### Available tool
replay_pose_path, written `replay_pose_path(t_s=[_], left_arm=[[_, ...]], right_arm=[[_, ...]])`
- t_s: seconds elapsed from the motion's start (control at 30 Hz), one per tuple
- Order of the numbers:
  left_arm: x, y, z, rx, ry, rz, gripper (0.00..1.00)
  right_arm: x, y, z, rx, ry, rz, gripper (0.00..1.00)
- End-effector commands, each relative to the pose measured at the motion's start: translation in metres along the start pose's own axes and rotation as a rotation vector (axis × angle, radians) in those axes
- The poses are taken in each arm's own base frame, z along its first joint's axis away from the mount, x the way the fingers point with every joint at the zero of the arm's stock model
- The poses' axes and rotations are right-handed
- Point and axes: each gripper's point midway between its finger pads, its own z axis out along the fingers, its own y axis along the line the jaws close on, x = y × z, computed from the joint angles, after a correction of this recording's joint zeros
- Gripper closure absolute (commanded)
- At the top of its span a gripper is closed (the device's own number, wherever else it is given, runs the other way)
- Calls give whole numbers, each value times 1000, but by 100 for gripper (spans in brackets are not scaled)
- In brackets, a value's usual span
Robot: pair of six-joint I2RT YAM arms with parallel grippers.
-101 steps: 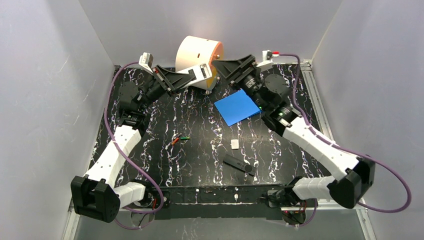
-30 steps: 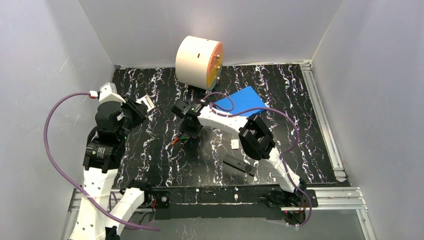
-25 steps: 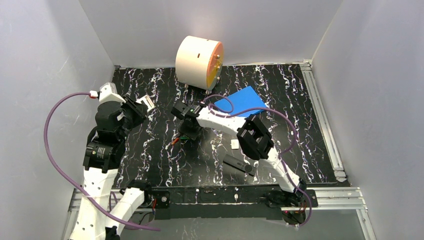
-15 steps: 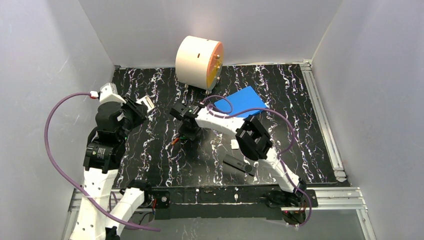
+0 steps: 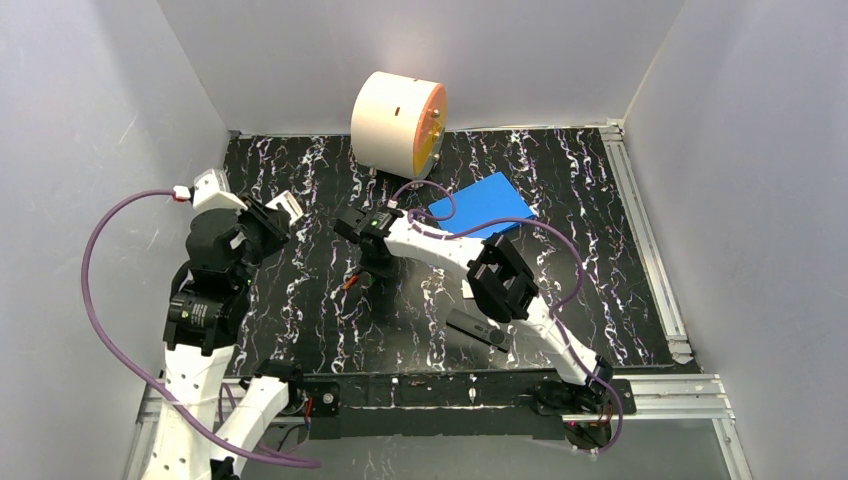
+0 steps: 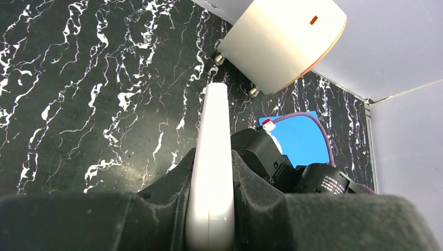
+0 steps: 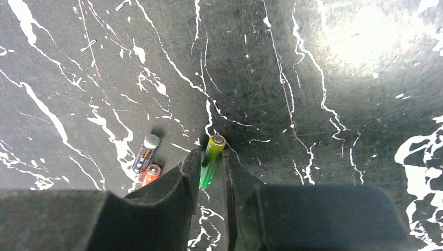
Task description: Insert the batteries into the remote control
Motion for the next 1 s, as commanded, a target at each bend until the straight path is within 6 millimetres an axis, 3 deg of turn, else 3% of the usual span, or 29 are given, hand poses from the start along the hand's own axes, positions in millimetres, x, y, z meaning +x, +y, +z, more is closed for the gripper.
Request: replay_pose_path(t_s=[0.0, 0.2, 0.27, 0.33, 0.53, 0.63, 0.77, 0.83, 0.9, 0.97], left_arm=[[-7, 0, -2, 1, -39, -10, 100], [-4, -8, -1, 46, -18, -6, 100], [1, -20, 0, 113, 18, 23, 100], [7, -31, 0, 173, 63, 53, 100], [17, -72, -9, 420, 132, 104, 100], [23, -85, -16, 518, 154, 141, 100], [23, -86, -17, 535, 140, 154, 100], [22, -84, -15, 522, 142, 158, 100], [22, -84, -14, 518, 142, 157, 100], [21, -85, -14, 520, 140, 156, 100]], right_arm=[[-11, -32, 4, 107, -66, -130, 72], [-22, -42, -3, 83, -111, -295, 80], [-22, -36, -6, 13, -109, -424, 82], [-24, -41, -9, -3, -112, -549, 83], [-30, -75, -23, 25, -80, -885, 82], [-25, -91, -30, 11, -14, -907, 79], [-10, -102, -28, -56, 70, -922, 77], [-5, -105, -27, -71, 87, -923, 71], [-5, -105, -31, -72, 88, -929, 54], [-7, -106, -34, -70, 75, -926, 45]])
